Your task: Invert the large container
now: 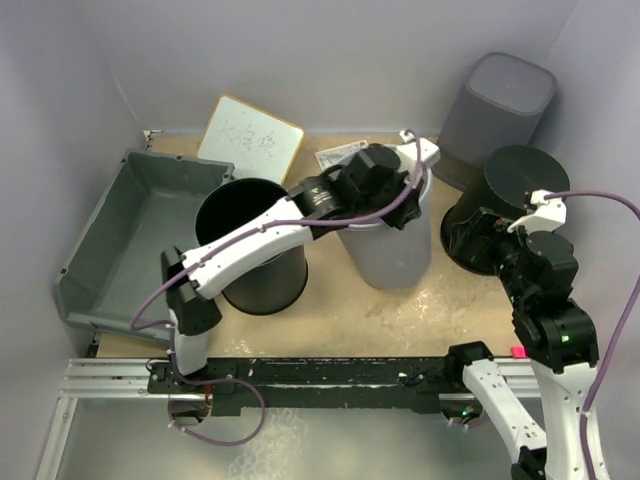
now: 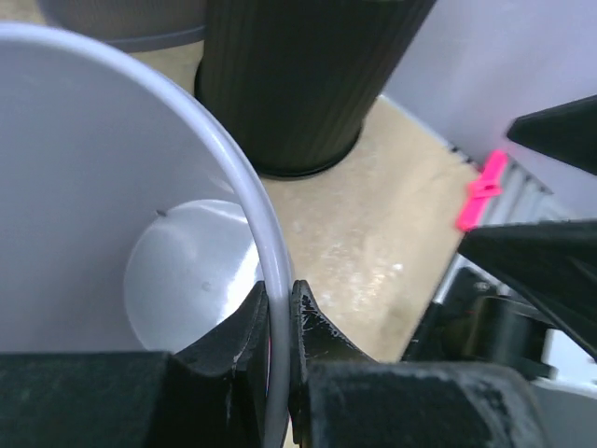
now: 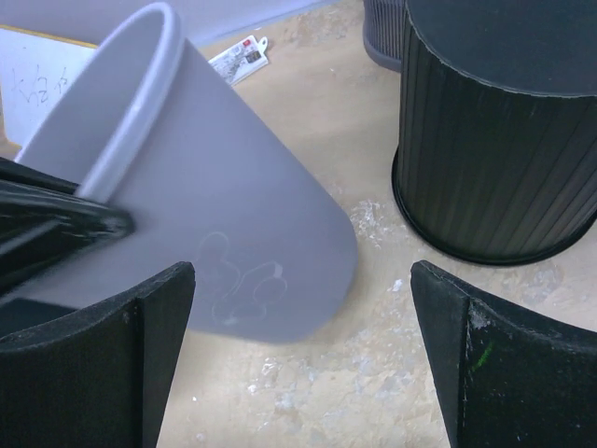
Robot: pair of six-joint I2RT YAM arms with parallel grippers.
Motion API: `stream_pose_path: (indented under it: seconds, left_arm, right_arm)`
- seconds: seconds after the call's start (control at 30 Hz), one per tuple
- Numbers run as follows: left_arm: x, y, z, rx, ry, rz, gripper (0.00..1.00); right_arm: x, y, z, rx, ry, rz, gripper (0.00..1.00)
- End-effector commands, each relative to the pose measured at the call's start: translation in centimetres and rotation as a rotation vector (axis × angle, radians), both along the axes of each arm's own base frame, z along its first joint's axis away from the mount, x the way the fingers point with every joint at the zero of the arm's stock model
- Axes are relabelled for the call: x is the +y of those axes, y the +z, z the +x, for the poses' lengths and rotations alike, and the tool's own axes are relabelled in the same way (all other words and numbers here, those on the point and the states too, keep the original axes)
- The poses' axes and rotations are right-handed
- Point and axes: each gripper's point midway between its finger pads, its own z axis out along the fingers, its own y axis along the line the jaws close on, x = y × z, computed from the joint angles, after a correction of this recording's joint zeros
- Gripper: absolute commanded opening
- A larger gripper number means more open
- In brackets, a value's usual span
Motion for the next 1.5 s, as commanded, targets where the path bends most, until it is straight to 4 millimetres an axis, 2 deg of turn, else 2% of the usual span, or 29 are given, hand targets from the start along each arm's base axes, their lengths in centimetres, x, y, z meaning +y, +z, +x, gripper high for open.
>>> stream_pose_path:
  seconds: [0.0, 0.17, 0.33, 0.5, 0.6, 0.67, 0.73, 0.8, 0.87, 0.97, 1.03, 1.13, 1.2, 1.33, 1.47]
  left_arm:
    - [2.8, 11.5, -0.3, 0.042, -0.049, -0.420, 0.00]
    - [4.8, 10.1, 1.4, 0.191, -0.070, -0.480, 0.00]
    - [5.7, 8.5, 3.0, 0.345, -0.121, -0.542, 0.00]
    - [4.7, 6.1, 4.4, 0.512, -0.174, -0.626, 0.00]
    - [3.7, 3.2, 5.4, 0.549, -0.150, -0.602, 0.00]
    - [3.6, 0.0, 6.3, 0.553, -0.098, -0.522, 0.00]
    - [4.2, -2.9, 6.9, 0.539, -0.045, -0.417, 0.13]
    - [5.4, -5.9, 8.1, 0.482, 0.036, -0.284, 0.25]
    - [6.6, -7.6, 8.7, 0.440, 0.086, -0.178, 0.31]
    - [8.2, -8.2, 9.3, 0.366, 0.135, -0.064, 0.40]
    - [8.8, -8.0, 9.4, 0.332, 0.141, -0.036, 0.43]
    - [8.8, -7.3, 9.1, 0.298, 0.133, -0.030, 0.44]
    - [8.7, -7.4, 8.8, 0.278, 0.136, -0.006, 0.44]
    - [8.3, -8.2, 8.4, 0.269, 0.131, 0.039, 0.38]
    - [8.1, -8.9, 8.1, 0.275, 0.128, 0.061, 0.30]
  right_arm:
    - [-0.5, 2.5, -0.6, -0.086, -0.002, -0.025, 1.00]
    - [0.5, 3.4, -1.2, -0.107, 0.045, 0.018, 1.00]
    - [1.1, 4.3, -2.0, -0.120, 0.066, 0.064, 1.00]
    - [1.5, 4.1, -3.0, -0.093, 0.085, 0.088, 1.00]
    - [1.3, 3.4, -3.1, -0.079, 0.075, 0.083, 1.00]
    - [1.2, 2.7, -3.1, -0.070, 0.064, 0.091, 1.00]
    - [1.8, 1.1, -3.7, -0.028, 0.088, 0.122, 1.00]
    - [2.2, 0.3, -4.1, -0.018, 0.087, 0.175, 1.00]
    - [2.4, -0.8, -4.4, -0.004, 0.070, 0.228, 1.00]
    - [2.9, -3.1, -4.8, 0.042, 0.031, 0.340, 1.00]
    - [3.2, -5.1, -5.2, 0.097, 0.021, 0.374, 1.00]
    - [2.1, -7.4, -6.4, 0.190, -0.086, 0.400, 1.00]
    - [1.3, -8.2, -7.2, 0.213, -0.141, 0.396, 1.00]
    - [1.1, -9.6, -7.7, 0.223, -0.192, 0.447, 1.00]
    - [3.3, -11.7, -6.9, 0.263, -0.113, 0.528, 1.00]
